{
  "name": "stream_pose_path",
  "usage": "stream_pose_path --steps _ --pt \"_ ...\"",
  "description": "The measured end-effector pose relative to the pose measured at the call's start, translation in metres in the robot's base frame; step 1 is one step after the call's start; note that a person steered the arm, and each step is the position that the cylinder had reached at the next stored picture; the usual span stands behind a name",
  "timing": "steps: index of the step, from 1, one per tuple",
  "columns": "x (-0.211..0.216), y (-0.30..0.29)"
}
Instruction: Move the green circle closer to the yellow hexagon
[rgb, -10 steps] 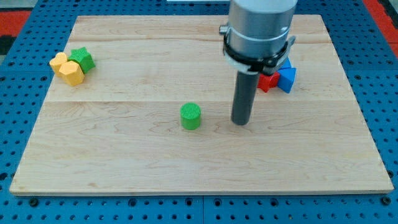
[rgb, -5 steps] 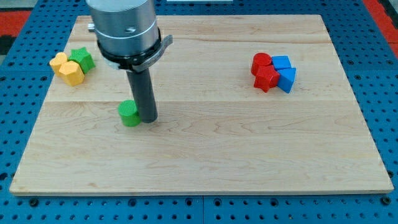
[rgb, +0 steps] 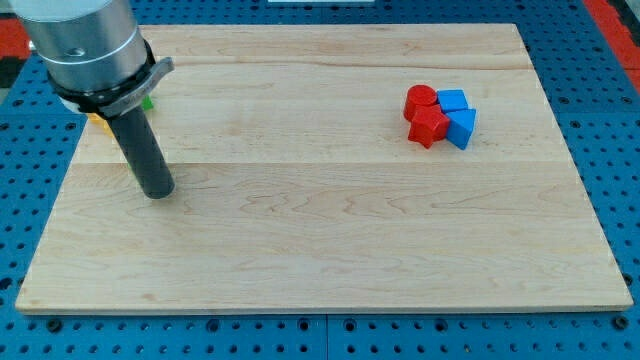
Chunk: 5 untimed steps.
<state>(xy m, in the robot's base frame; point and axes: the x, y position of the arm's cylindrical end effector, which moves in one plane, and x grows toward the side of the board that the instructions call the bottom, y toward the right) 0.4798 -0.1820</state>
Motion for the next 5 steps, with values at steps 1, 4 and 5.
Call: stream_pose_path --steps 1,4,5 --pt "-0.017 0.000" --pt "-0.093 -0.018" --pt "-0.095 -0.019"
